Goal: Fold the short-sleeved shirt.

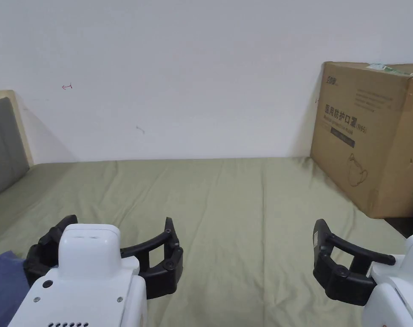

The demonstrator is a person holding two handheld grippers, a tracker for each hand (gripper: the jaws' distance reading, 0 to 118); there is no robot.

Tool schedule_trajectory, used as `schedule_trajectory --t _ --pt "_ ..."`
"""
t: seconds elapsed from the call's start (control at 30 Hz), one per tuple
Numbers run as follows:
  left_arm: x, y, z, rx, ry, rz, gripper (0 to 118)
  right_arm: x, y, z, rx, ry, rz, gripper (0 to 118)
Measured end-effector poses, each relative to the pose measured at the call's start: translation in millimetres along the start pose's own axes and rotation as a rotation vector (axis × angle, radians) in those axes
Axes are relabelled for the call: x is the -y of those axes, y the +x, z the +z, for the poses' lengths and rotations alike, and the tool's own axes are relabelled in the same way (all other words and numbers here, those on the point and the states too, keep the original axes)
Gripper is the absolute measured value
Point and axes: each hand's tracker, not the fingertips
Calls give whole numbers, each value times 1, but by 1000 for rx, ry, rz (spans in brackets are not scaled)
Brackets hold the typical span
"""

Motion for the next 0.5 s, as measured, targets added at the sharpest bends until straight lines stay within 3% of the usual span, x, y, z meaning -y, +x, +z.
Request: schedule_trajectory --t 0.27,0.4,0.43,0.47,0.5 --pt "2 -2 5 2 7 47 115 -1 -4 1 9 -7 25 118" --pt "-2 -5 4 -1 -24 75 113 1 2 -2 -7 -53 -9 118" --pt "-2 -5 3 -3 -27 77 108 1 3 -3 -19 -77 -12 117" --pt "-2 -5 4 -5 -23 80 86 2 4 -4 -43 -101 -22 104" --pt "-2 -6 4 -6 -25 81 51 1 6 -3 -82 -112 -50 71"
